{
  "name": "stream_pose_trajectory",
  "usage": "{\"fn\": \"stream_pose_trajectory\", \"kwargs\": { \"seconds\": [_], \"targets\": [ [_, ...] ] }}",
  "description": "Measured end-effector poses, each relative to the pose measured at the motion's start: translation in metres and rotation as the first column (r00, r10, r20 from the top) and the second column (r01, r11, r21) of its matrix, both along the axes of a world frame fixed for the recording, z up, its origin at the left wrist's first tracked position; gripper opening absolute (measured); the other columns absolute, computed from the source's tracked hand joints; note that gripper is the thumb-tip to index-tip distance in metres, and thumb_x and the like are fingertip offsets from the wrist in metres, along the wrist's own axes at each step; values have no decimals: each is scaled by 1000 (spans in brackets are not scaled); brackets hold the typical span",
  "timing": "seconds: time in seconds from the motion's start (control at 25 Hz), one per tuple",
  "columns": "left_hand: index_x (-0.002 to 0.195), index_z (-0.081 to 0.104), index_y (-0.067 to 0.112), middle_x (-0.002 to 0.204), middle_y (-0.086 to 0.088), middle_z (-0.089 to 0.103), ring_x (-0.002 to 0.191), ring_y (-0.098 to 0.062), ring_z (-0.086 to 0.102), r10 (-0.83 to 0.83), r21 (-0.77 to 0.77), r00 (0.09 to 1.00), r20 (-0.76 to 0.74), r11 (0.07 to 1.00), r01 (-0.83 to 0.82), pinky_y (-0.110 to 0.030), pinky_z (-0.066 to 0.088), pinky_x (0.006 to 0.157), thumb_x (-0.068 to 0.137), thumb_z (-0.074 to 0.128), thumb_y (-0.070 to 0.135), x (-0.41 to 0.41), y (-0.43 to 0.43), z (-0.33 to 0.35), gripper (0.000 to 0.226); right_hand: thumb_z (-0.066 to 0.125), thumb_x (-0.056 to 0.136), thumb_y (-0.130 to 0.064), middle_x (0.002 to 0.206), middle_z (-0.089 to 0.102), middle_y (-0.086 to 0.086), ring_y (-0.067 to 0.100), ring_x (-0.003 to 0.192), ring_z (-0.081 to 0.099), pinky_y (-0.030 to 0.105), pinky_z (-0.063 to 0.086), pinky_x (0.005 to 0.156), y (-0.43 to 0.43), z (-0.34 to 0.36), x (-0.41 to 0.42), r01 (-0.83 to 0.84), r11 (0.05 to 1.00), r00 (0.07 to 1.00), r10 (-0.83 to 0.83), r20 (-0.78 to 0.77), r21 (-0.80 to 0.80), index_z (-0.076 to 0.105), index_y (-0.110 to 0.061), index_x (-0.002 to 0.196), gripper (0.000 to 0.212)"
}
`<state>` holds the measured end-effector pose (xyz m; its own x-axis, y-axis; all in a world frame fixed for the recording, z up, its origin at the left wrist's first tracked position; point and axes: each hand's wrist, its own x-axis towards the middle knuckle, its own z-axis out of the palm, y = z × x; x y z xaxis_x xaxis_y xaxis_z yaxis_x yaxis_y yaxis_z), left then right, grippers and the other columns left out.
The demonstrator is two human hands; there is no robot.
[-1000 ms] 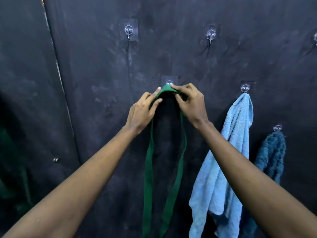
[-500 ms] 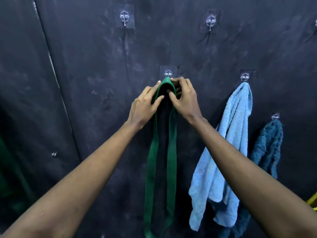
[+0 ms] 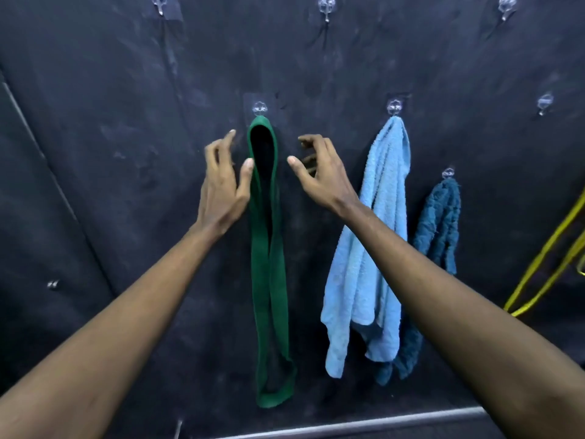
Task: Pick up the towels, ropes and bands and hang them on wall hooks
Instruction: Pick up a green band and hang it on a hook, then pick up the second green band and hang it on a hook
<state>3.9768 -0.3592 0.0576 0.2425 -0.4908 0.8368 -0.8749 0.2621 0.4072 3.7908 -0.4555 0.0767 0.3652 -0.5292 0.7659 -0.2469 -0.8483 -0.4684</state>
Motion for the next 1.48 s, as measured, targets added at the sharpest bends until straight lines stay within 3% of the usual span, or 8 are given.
{"fn": "stream_pose_trajectory", "kwargs": {
  "seconds": [0.08, 0.2, 0.28, 0.4, 0.52, 0.68, 1.08, 1.48],
  "targets": [
    [138, 44, 12, 122, -10, 42, 102, -25, 53, -26, -44, 986, 164, 998, 34, -40, 48, 94, 97, 51, 24, -19, 7, -8, 43, 57, 94, -34, 114, 47, -4, 6, 81, 59, 25, 53, 77, -2, -12, -29, 71, 997, 996, -71, -46, -19, 52, -18, 124, 34],
    [122, 59, 14, 113, -6, 52, 100, -20, 56, -210, 134, 893, 397, 976, 169, -33, 49, 89, 93, 52, 17, -74, 2, -22, 30, 53, 91, -25, 114, 46, -7, 6, 81, 58, 38, 54, 79, -8, -32, -99, 199, 980, 974, -198, -106, -2, 50, -23, 119, 29],
    [118, 63, 19, 113, 2, 57, 101, -15, 58, -342, 324, 871, 353, 918, 228, -31, 49, 88, 92, 54, 18, -118, -13, -28, 28, 51, 88, -25, 113, 46, -6, 10, 85, 58, 43, 53, 81, -9, -43, -163, 308, 951, 944, -299, -141, 41, 49, -24, 116, 28],
    [129, 60, 23, 123, 0, 61, 111, -17, 60, -489, 552, 862, 135, 759, 345, -29, 44, 100, 90, 59, 20, -183, -48, -34, 39, 57, 87, -20, 116, 50, 4, 23, 97, 60, 40, 47, 93, -8, -58, -277, 504, 854, 854, -468, -228, 132, 52, -15, 119, 33],
    [139, 52, 27, 138, -2, 57, 125, -19, 54, -557, 606, 830, 28, 670, 430, -29, 37, 108, 90, 62, 24, -264, -76, -35, 50, 65, 89, -24, 130, 52, 15, 30, 118, 55, 36, 41, 104, 12, -66, -408, 721, 628, 692, -623, -365, 294, 49, -5, 132, 49],
    [141, 51, 24, 137, -10, 57, 125, -25, 54, -640, 647, 767, 39, 602, 469, -30, 37, 106, 90, 64, 20, -364, -109, -36, 53, 68, 89, -31, 141, 49, 18, 30, 131, 47, 32, 37, 105, 69, -70, -552, 836, 380, 541, -688, -483, 396, 43, -3, 140, 63],
    [140, 50, 31, 132, -12, 60, 123, -28, 56, -858, 704, 510, -64, 323, 632, -37, 43, 100, 90, 66, 30, -635, -198, -38, 53, 63, 93, -39, 153, 38, 17, 30, 139, 40, 34, 35, 108, 192, -65, -779, 898, -93, 203, -779, -593, 429, 32, -2, 150, 74],
    [141, 50, 26, 135, -6, 60, 121, -23, 58, -988, 720, 107, -111, -6, 694, -36, 42, 107, 90, 65, 26, -912, -243, -59, 53, 62, 92, -43, 153, 40, 15, 30, 139, 41, 35, 34, 110, 264, -91, -932, 747, -495, -111, -751, -651, 444, 35, -4, 148, 73]
  ]
}}
